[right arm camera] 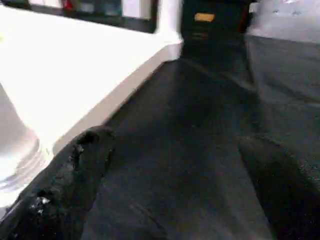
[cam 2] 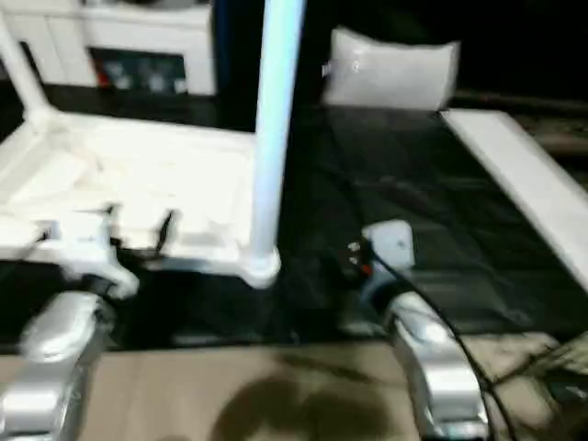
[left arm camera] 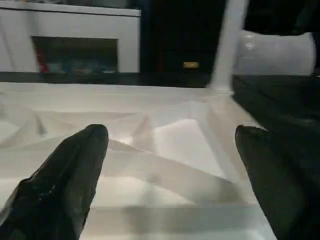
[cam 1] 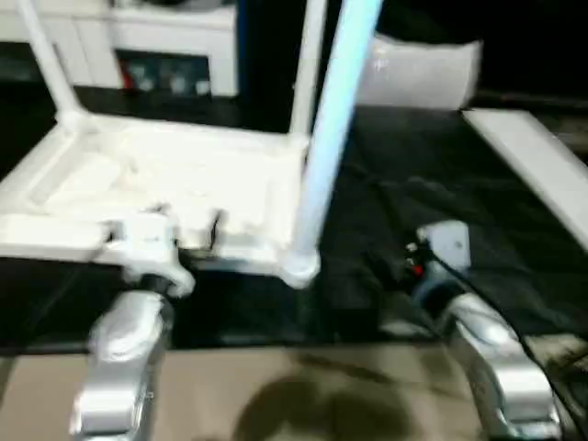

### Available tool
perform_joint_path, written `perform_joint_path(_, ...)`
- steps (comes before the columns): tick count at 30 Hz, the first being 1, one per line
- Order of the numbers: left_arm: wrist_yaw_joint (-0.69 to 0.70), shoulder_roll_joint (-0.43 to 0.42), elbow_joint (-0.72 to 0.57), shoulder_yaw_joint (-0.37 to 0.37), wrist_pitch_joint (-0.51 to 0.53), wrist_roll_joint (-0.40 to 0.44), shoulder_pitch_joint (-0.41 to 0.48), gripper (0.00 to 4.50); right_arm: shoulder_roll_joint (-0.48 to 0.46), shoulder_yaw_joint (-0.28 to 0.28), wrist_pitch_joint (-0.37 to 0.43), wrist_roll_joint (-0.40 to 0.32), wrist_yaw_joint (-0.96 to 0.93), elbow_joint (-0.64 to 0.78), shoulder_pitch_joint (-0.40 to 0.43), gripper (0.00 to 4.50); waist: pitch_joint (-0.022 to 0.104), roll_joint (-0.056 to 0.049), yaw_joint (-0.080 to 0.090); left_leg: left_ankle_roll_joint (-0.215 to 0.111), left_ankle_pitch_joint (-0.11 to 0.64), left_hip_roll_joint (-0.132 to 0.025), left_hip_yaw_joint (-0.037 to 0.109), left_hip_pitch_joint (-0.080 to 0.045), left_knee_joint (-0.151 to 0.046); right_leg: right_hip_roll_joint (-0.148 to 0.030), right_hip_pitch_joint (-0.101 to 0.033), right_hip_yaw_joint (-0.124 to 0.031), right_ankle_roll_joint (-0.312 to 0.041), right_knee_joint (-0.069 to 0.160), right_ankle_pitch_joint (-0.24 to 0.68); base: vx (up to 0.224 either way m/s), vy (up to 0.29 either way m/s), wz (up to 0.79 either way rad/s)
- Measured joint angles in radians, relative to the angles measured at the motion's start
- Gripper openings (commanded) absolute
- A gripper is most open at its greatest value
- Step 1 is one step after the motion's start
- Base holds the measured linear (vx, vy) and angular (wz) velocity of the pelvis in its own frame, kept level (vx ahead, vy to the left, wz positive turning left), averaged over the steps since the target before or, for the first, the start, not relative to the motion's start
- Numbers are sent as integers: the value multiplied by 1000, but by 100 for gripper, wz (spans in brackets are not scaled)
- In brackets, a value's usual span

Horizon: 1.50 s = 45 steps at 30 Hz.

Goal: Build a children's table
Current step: Rotate table base

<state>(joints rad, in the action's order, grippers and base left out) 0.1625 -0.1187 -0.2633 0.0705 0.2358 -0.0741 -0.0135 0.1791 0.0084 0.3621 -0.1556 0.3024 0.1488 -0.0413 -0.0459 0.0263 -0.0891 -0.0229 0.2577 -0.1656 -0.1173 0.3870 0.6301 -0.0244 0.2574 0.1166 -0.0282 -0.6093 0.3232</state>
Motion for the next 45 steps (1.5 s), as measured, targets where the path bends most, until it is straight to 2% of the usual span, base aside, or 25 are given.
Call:
perform_joint_path(1,0,-12,1,2,0,2,0,446,-9,2,1,-2,1,-4,-2,450,1,-10,-1,54,-33,-16,14,-3,7,8,-14,13,6,0,10,201,69,1)
perform_joint_path(2,1,-21,4,5,2,2,-2,446,-16,11,1,-3,1,-3,-1,450,1,-9,20,44,-25,9,51,-8,8,-2,-20,36,12,-2,26,285,66,36)
perform_joint_path(3,1,-25,6,13,2,3,-2,446,-17,16,-2,-3,0,-3,-8,450,3,5,33,36,-19,28,61,-10,4,-8,-2,26,-2,-40,34,281,8,57)
perform_joint_path(4,2,-33,10,20,3,3,2,446,-20,20,-7,-3,-2,-2,-16,450,6,9,45,31,-15,37,63,-14,7,-8,29,0,9,-107,40,345,20,69)
perform_joint_path(5,4,-33,15,21,4,3,3,446,-20,19,-15,-3,-9,1,-17,450,8,11,49,31,-6,39,58,-26,7,0,77,-29,18,-158,35,172,21,31)
perform_joint_path(6,6,-32,13,20,4,3,1,446,-20,18,-17,-3,-14,1,-18,450,11,16,50,34,1,43,48,-36,6,-7,119,-42,41,-163,21,117,4,7)
perform_joint_path(7,7,-32,13,19,4,4,0,446,-20,18,-17,-1,-17,1,-16,450,13,27,55,34,5,53,40,-44,4,-20,149,-57,56,-144,6,53,-8,-5)
perform_joint_path(8,7,-31,10,16,4,4,-3,446,-18,14,-17,0,-22,1,-12,450,11,59,59,35,14,75,18,-56,3,-43,163,-87,42,-71,-48,88,-41,-9)
perform_joint_path(9,8,-26,14,10,5,3,-2,446,-13,5,-17,1,-24,-7,-5,450,9,70,58,41,22,81,16,-61,8,-48,160,-95,32,-77,-87,66,-94,-2)
perform_joint_path(10,9,-16,18,-4,6,3,0,446,-5,-9,-17,2,-27,-15,3,450,7,65,49,-6,33,78,19,-62,22,-42,150,-95,23,-67,-79,66,-94,-2)
perform_joint_path(11,19,-17,21,-30,7,3,-1,446,3,-24,-19,3,-34,-23,4,450,7,60,44,-20,32,75,27,-60,23,-32,141,-95,17,-55,-84,54,-104,-8)
perform_joint_path(12,30,-23,22,-39,6,1,-4,446,3,-32,-28,9,-37,-25,4,450,8,57,45,10,18,66,30,-58,7,-24,138,-93,14,-54,-86,48,-65,-16)
perform_joint_path(13,44,-32,25,-40,5,-3,-9,446,4,-38,-44,14,-41,-31,3,450,9,56,46,60,5,58,32,-57,3,-17,138,-91,16,-54,-92,48,-65,-16)
perform_joint_path(14,69,-43,33,-37,4,-15,-18,446,6,-37,-59,15,-38,-36,2,450,9,56,54,88,3,51,31,-53,2,-14,141,-86,14,-51,-97,0,0,0)
perform_joint_path(18,190,-102,75,-48,12,-67,-30,446,30,-12,-76,18,-1,-45,1,450,4,50,61,86,3,43,26,-46,1,-14,136,-78,3,-22,-114,0,0,0)
perform_joint_path(20,300,-174,108,-81,18,-83,-53,446,60,4,-91,9,52,-44,-3,450,0,47,62,83,6,37,15,-53,2,-15,128,-77,2,-17,-117,-68,36,4)
perform_joint_path(22,365,-206,132,-98,17,-84,-75,446,89,7,-93,5,99,-46,-13,450,-3,45,63,82,5,30,2,-58,2,-18,123,-77,8,-15,-114,-57,16,1)
perform_joint_path(28,648,-355,232,-201,13,-90,-185,446,192,37,-109,-16,275,-98,-73,450,-8,37,59,82,-4,24,-8,-55,2,-20,124,-77,8,-13,-121,-9,2,0)
perform_joint_path(29,717,-388,252,-227,13,-94,-208,429,219,44,-109,-35,326,-104,-77,450,-9,36,58,82,-4,23,-9,-55,2,-20,125,-76,9,-13,-122,0,0,0)
perform_joint_path(31,802,-423,284,-256,10,-97,-246,429,250,50,-107,-52,395,-110,-77,450,-9,35,58,82,-4,22,-10,-55,2,-20,125,-76,4,-14,-126,0,0,0)
perform_joint_path(34,945,-481,383,-325,-14,-65,-341,393,307,81,-96,-91,525,-109,-79,450,-9,34,57,82,-5,19,-13,-55,-2,-19,126,-75,4,-13,-125,0,0,0)
perform_joint_path(35,976,-493,403,-335,-21,-56,-357,393,308,83,-93,-97,550,-107,-80,450,-9,32,58,82,-5,19,-14,-55,-4,-19,127,-75,3,-12,-125,0,0,0)
perform_joint_path(38,1038,-495,508,-385,-74,-11,-420,351,332,101,-89,-119,609,-97,-82,450,-11,28,59,80,-6,18,-17,-55,-6,-19,128,-75,3,-11,-125,0,0,0)
perform_joint_path(40,1063,-495,550,-393,-102,-1,-444,349,333,102,-89,-127,627,-87,-83,450,-11,27,60,79,-7,17,-19,-55,-8,-19,128,-75,2,-10,-125,0,0,0)
perform_joint_path(45,1135,-492,670,-423,-153,12,-516,303,342,114,-89,-145,669,-83,-93,450,-11,20,57,82,-5,13,-26,-55,-8,-19,128,-74,1,-8,-125,0,0,0)
